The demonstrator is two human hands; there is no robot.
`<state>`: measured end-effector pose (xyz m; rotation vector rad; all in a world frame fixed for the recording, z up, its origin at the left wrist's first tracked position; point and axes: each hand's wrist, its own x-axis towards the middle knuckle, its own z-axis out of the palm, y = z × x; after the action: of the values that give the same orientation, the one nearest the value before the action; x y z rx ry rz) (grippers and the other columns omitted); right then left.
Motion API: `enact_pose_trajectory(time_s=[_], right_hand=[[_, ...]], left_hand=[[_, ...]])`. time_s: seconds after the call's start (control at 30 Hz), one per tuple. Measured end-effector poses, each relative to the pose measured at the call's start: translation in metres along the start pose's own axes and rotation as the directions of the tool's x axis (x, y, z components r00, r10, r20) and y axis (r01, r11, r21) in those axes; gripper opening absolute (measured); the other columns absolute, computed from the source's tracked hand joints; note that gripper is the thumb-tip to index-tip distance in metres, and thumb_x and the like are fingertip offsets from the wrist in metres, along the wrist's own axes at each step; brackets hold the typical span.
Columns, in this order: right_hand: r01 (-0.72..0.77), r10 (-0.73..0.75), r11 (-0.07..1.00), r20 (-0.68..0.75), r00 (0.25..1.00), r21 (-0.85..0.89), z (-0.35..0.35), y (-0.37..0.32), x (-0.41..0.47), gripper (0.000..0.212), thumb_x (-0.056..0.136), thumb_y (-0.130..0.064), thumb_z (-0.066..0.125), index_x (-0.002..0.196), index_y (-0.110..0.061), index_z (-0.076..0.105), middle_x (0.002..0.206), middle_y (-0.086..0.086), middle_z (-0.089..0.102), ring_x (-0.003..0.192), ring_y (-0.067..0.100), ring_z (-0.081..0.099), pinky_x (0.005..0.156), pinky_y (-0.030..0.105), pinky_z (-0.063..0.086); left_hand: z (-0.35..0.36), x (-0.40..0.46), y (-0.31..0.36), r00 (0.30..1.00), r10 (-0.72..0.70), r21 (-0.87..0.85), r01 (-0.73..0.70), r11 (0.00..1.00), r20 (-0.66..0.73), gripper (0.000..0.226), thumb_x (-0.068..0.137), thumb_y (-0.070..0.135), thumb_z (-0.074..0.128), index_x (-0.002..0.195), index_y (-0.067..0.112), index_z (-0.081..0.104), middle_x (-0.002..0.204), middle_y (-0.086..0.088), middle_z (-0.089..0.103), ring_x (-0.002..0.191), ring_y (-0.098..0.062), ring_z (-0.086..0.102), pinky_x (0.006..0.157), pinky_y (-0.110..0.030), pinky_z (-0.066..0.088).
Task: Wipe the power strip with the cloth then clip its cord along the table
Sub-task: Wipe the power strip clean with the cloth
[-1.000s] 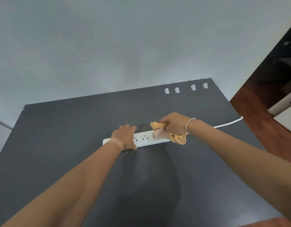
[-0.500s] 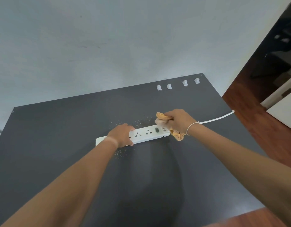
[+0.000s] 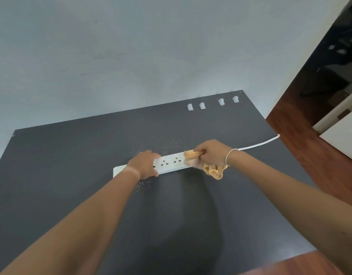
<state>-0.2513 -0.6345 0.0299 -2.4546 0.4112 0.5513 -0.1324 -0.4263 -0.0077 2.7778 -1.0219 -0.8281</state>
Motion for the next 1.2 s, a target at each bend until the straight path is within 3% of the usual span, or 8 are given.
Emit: enact_pose_trajectory(time_s=[0.07,0.23,0.37,0.5,0.67,0.77,1.07,1.2], right_hand=[[-0.002,0.000,1.000,-0.166,0.986,-0.010,-0.001,0.001,0.003,0.033,0.083,-0.006,0.042,0.056,-0.024,0.045,0.064,0.000,0.048,0.073,0.024,0.049,0.068,0.033,0.041],[0.010,-0.009,1.000,0.114,0.993,-0.010,0.007,-0.015,0.006,0.034,0.081,-0.003,0.040,0.085,-0.024,0.067,0.083,-0.001,0.063,0.078,0.020,0.055,0.068,0.027,0.046],[-0.005,0.014,0.999,-0.194,0.981,0.047,0.004,-0.022,0.015,0.029,0.085,-0.003,0.040,0.086,-0.016,0.066,0.092,0.010,0.065,0.081,0.024,0.055,0.064,0.026,0.042],[0.073,-0.067,0.996,0.133,0.989,-0.042,0.033,-0.056,0.014,0.029,0.080,-0.004,0.041,0.088,-0.017,0.066,0.092,0.006,0.067,0.083,0.024,0.055,0.068,0.026,0.044],[0.022,-0.015,0.999,-0.151,0.988,0.039,0.037,-0.084,0.031,0.028,0.086,-0.003,0.041,0.093,-0.012,0.067,0.084,0.007,0.059,0.084,0.025,0.054,0.071,0.029,0.040],[0.027,-0.026,0.998,0.035,0.999,-0.052,0.048,-0.108,0.031,0.033,0.083,0.000,0.040,0.063,-0.022,0.056,0.064,-0.004,0.048,0.078,0.023,0.047,0.059,0.024,0.037],[0.061,-0.059,0.998,0.092,0.994,-0.016,0.081,-0.163,0.046,0.034,0.082,-0.001,0.042,0.100,-0.014,0.068,0.090,0.004,0.061,0.084,0.020,0.051,0.074,0.027,0.042],[0.023,-0.007,0.990,-0.111,0.994,0.139,0.086,-0.172,0.050,0.027,0.085,-0.001,0.040,0.083,-0.012,0.066,0.078,0.004,0.055,0.079,0.023,0.048,0.061,0.024,0.036]], left_hand=[[0.002,0.000,-0.001,1.000,0.005,0.009,-0.005,1.000,-0.004,0.066,0.080,0.027,0.068,0.139,0.025,0.039,0.133,-0.005,0.047,0.125,-0.026,0.043,0.102,-0.040,0.042],[0.005,-0.007,-0.005,0.999,0.019,-0.027,-0.019,0.999,-0.026,0.073,0.082,0.029,0.065,0.145,0.022,0.029,0.137,-0.007,0.041,0.129,-0.027,0.038,0.106,-0.037,0.038],[0.002,-0.023,-0.031,0.998,-0.039,-0.050,0.037,0.998,-0.046,0.078,0.079,0.033,0.068,0.146,0.022,0.028,0.142,-0.005,0.037,0.132,-0.026,0.035,0.108,-0.039,0.037],[-0.002,-0.042,-0.070,0.994,-0.106,-0.027,0.106,0.994,-0.016,0.079,0.076,0.033,0.071,0.144,0.027,0.031,0.136,-0.002,0.040,0.127,-0.024,0.038,0.106,-0.038,0.039],[-0.002,-0.058,-0.107,0.992,-0.120,-0.072,0.118,0.990,-0.030,0.072,0.080,0.028,0.067,0.143,0.024,0.033,0.138,-0.003,0.042,0.128,-0.025,0.040,0.107,-0.035,0.037],[-0.001,-0.060,-0.120,0.994,-0.095,-0.107,0.089,0.990,-0.050,0.067,0.082,0.026,0.066,0.142,0.022,0.036,0.135,-0.003,0.046,0.128,-0.024,0.041,0.106,-0.036,0.038],[-0.002,-0.062,-0.149,0.996,-0.040,-0.133,0.029,0.991,-0.077,0.069,0.080,0.035,0.068,0.141,0.022,0.038,0.135,-0.003,0.047,0.128,-0.024,0.040,0.106,-0.039,0.039],[0.000,-0.059,-0.149,0.998,0.033,-0.156,-0.042,0.987,-0.058,0.075,0.078,0.039,0.069,0.143,0.025,0.033,0.136,-0.002,0.044,0.129,-0.024,0.038,0.106,-0.038,0.038]])
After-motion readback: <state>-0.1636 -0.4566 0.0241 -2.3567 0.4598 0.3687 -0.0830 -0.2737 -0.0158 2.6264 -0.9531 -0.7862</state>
